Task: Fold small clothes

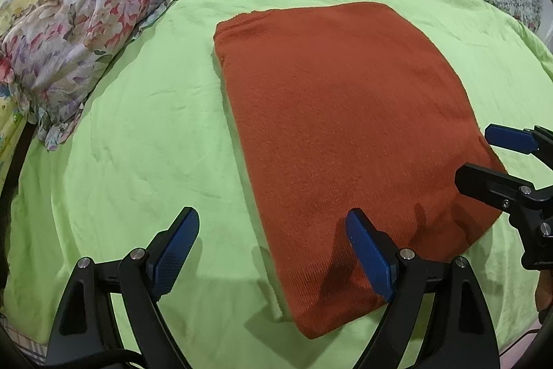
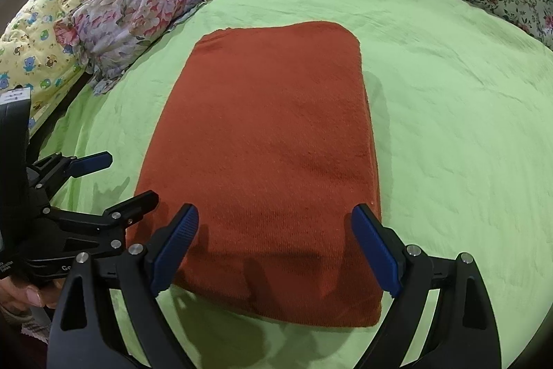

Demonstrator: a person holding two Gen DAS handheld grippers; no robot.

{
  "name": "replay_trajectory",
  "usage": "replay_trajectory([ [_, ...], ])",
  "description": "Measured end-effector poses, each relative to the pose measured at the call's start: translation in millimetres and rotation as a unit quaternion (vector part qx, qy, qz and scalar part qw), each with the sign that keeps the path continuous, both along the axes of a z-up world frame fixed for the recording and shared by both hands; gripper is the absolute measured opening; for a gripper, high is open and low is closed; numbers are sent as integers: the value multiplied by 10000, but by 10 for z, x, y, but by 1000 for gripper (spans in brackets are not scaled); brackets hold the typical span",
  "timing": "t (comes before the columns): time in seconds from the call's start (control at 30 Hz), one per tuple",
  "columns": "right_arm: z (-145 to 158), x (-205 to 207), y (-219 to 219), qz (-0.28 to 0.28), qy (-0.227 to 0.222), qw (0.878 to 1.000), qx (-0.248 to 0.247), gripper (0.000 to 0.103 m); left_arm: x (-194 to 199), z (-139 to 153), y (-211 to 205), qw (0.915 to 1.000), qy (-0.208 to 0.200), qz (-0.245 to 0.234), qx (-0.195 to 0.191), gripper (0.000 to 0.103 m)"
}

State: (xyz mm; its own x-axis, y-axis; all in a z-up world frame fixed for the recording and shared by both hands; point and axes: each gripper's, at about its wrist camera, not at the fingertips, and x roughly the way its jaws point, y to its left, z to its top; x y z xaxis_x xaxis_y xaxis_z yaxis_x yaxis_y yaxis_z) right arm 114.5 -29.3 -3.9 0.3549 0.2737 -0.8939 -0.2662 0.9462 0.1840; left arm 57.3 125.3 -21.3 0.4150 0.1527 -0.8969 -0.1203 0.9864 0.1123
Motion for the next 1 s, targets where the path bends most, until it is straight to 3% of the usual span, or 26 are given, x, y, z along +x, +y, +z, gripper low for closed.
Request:
replay_trajectory([
  [1.0,-50,11,96,-4,62,10000,6,90,17,5,60,10000,-2,81,-50,87],
])
